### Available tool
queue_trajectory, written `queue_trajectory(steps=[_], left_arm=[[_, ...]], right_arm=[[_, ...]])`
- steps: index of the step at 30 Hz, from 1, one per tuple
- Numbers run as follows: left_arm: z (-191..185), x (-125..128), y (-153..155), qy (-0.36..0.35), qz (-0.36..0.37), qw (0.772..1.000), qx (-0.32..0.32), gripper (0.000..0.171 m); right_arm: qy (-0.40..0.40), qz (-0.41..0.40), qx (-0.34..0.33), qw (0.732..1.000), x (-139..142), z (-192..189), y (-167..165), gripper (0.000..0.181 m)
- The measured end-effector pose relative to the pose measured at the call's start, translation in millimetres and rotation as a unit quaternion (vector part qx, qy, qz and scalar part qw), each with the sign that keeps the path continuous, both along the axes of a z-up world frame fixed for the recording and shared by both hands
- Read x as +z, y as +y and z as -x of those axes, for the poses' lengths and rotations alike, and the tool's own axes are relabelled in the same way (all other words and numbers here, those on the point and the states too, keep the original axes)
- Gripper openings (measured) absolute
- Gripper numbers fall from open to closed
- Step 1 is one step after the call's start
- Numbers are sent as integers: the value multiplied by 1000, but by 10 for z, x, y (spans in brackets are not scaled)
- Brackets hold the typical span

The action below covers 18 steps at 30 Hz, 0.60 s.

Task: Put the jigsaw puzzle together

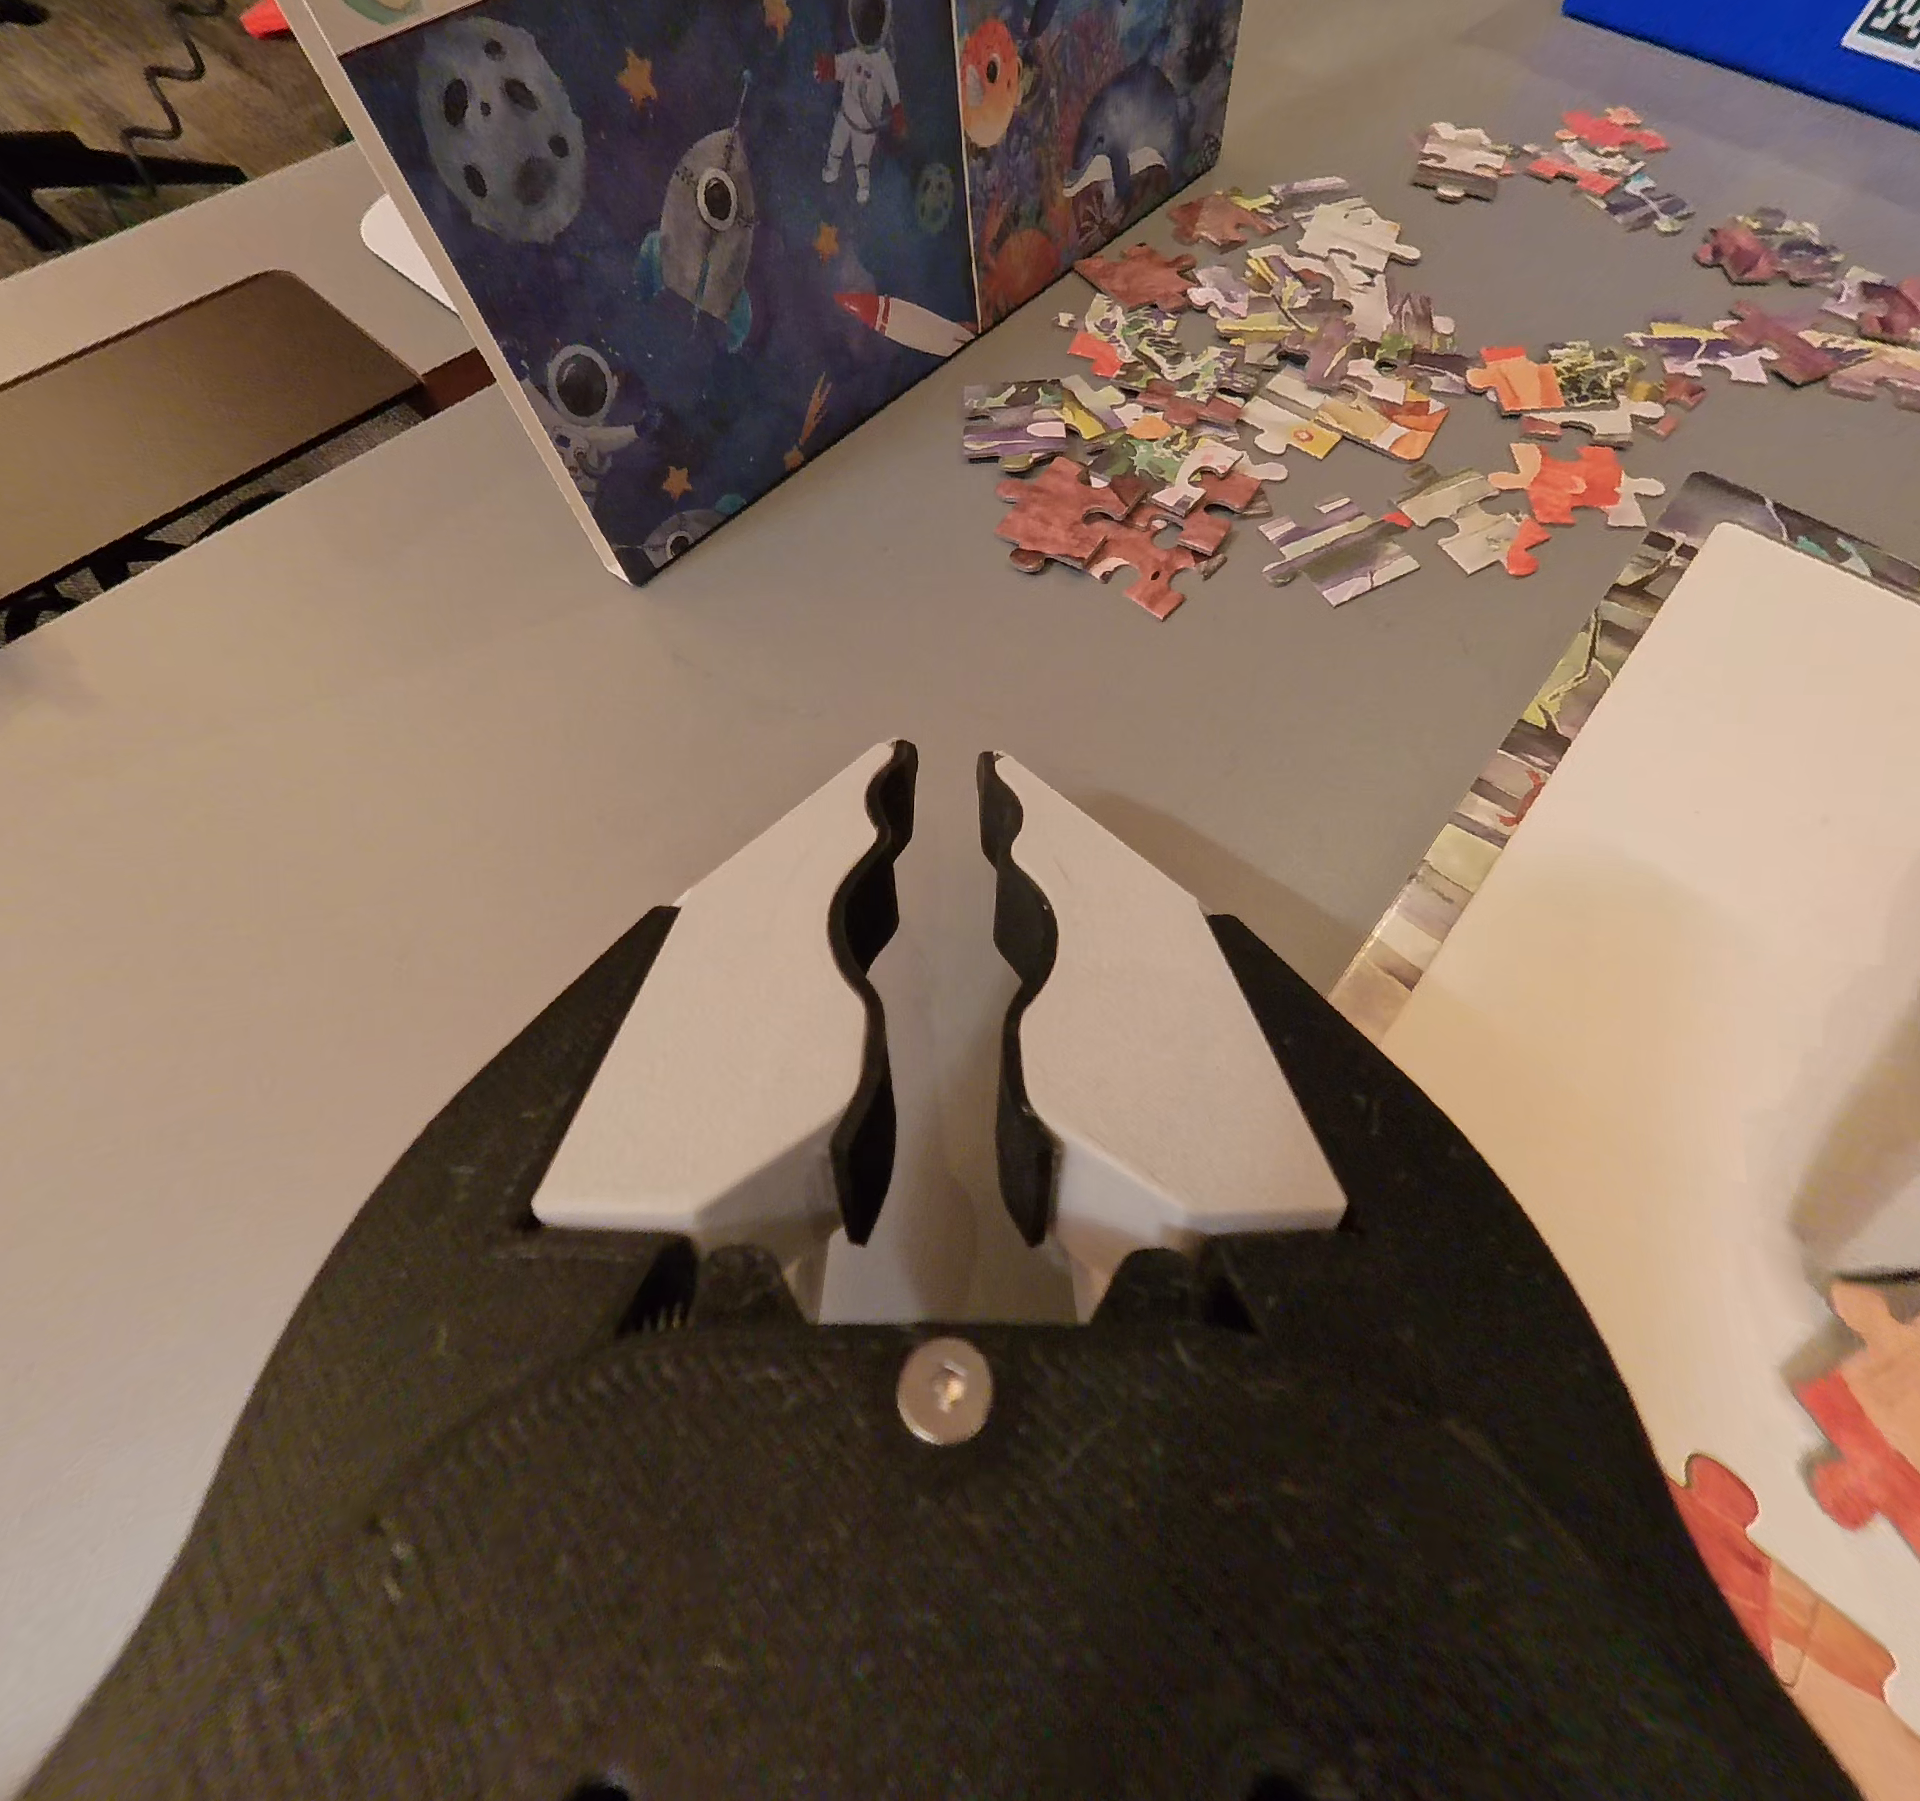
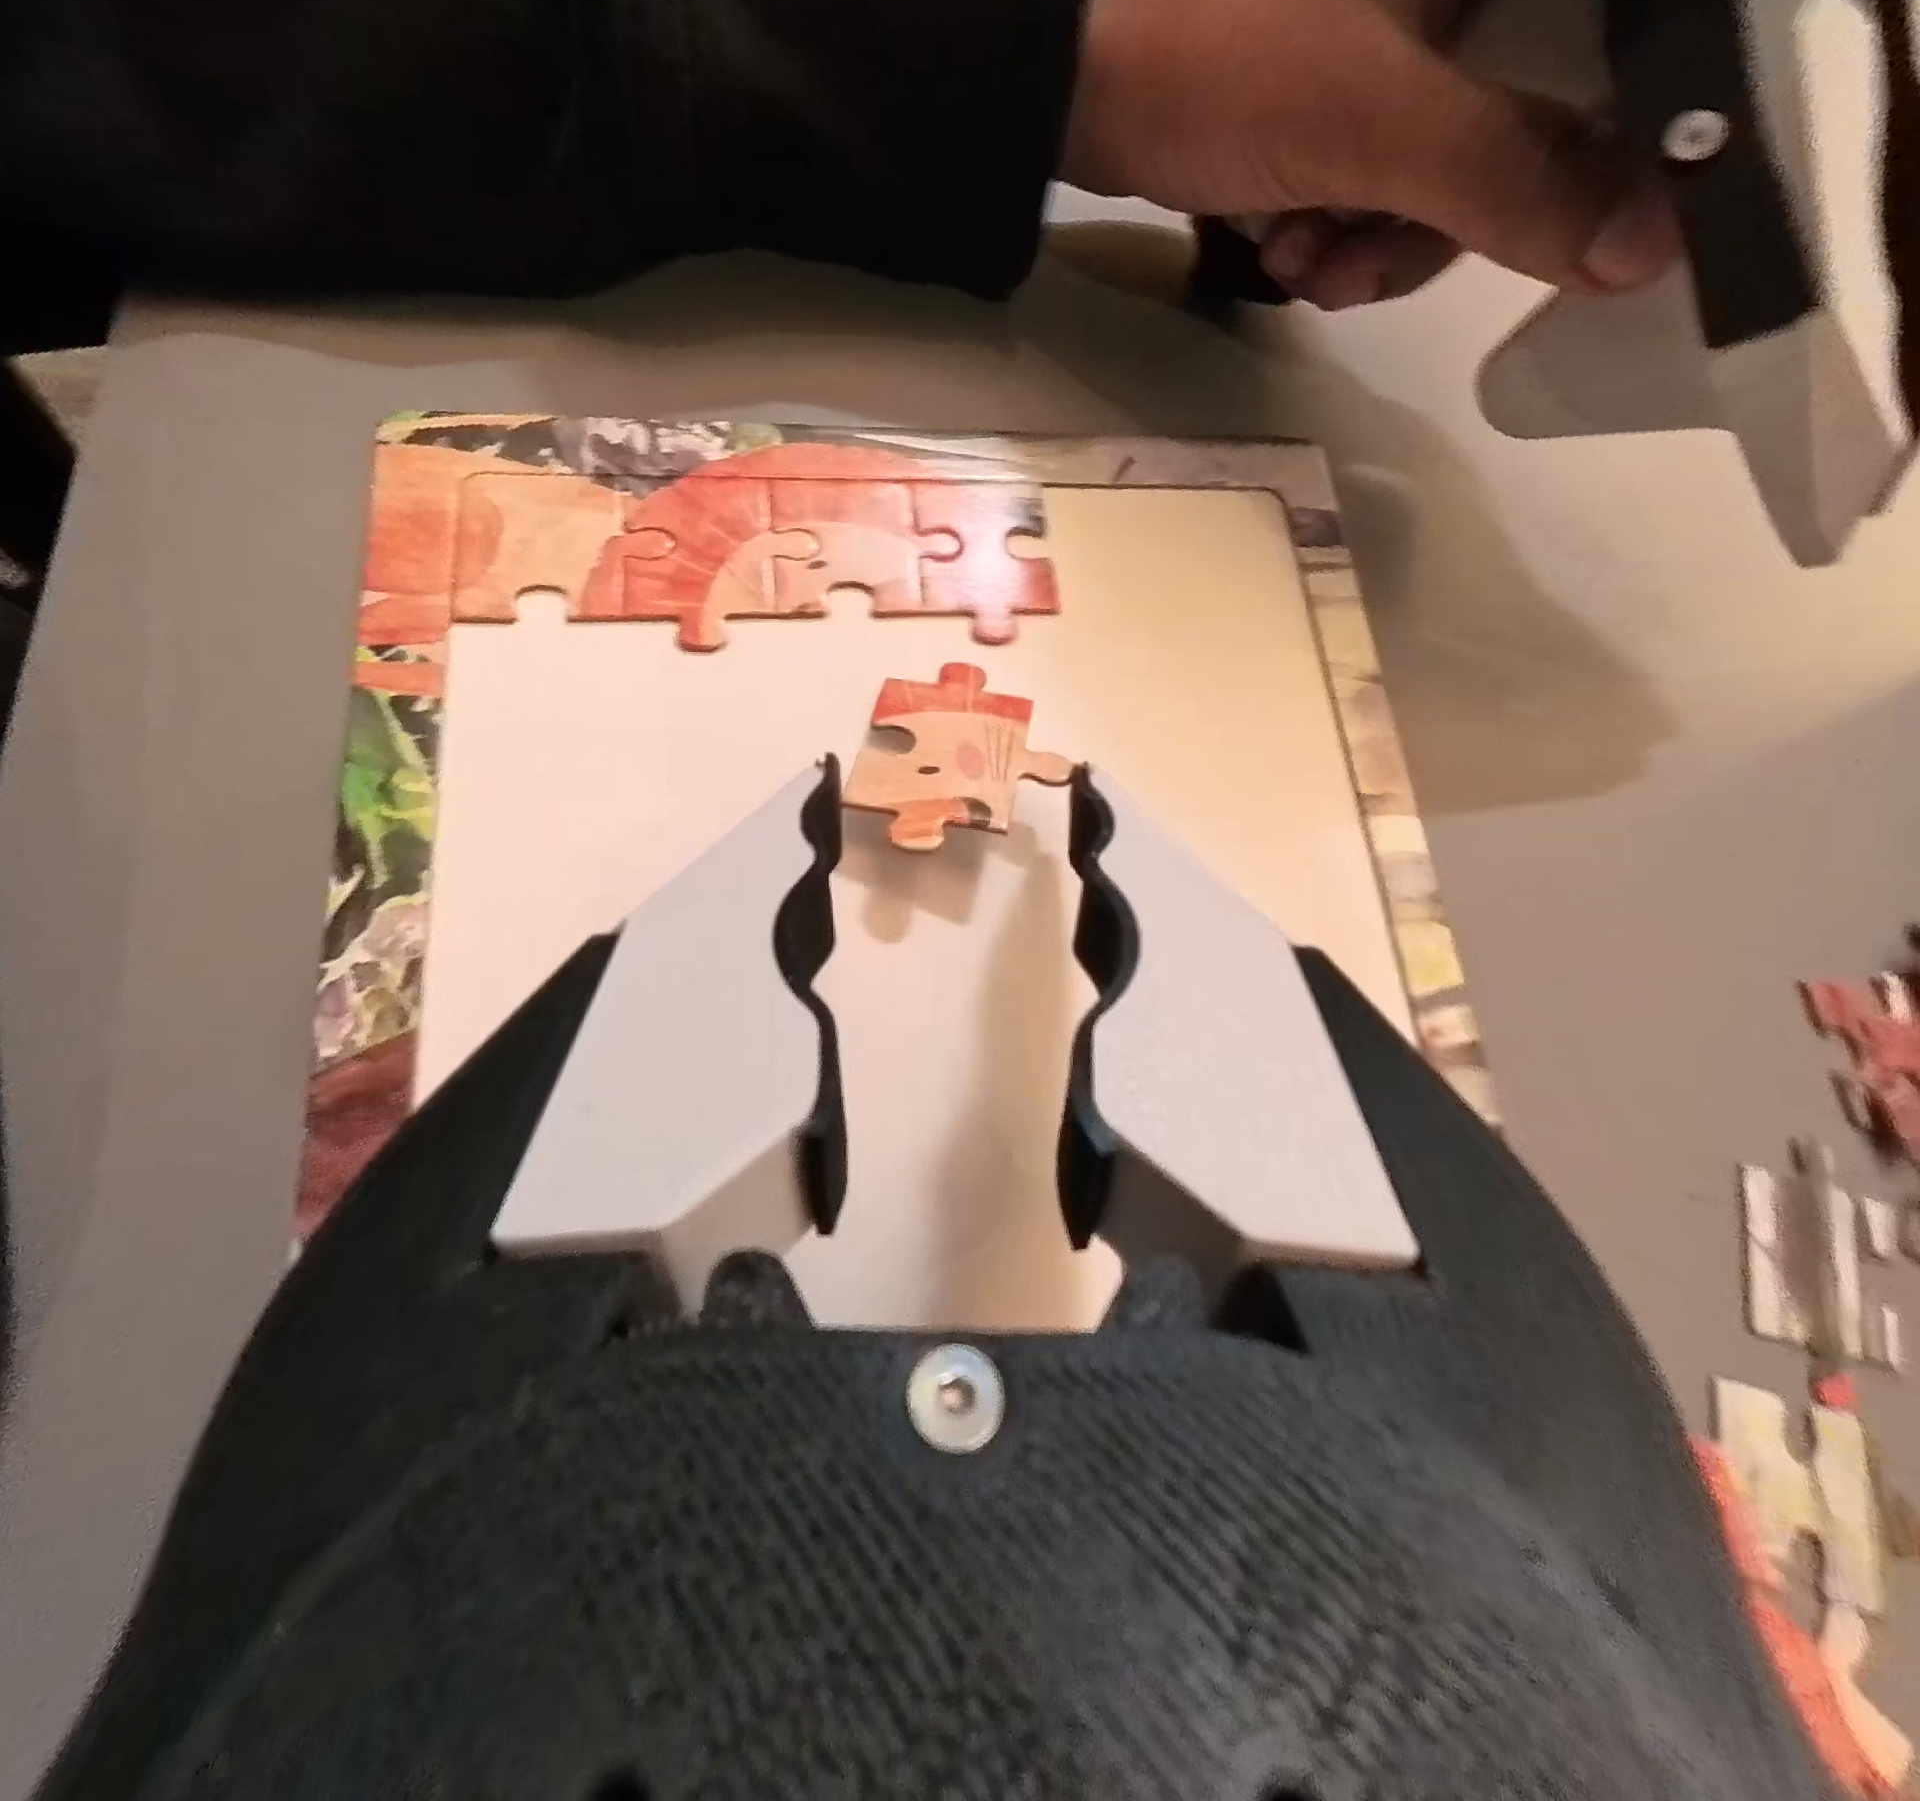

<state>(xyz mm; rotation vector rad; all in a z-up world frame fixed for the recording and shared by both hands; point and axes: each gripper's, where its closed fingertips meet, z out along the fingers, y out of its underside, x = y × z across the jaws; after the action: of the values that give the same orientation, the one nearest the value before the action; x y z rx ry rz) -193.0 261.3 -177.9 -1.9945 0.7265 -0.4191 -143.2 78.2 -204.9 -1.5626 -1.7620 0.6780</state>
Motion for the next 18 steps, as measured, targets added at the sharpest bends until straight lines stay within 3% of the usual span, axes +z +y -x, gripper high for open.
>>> queue_trajectory(steps=[4,18], left_arm=[[-2,-4,-1,2,0,1000,0,11],[-4,-6,0,2,0,1000,0,11]], right_arm=[[0,33,-50,998,-10,-65,190,42],[-11,44,-50,998,-51,-128,213,42]])
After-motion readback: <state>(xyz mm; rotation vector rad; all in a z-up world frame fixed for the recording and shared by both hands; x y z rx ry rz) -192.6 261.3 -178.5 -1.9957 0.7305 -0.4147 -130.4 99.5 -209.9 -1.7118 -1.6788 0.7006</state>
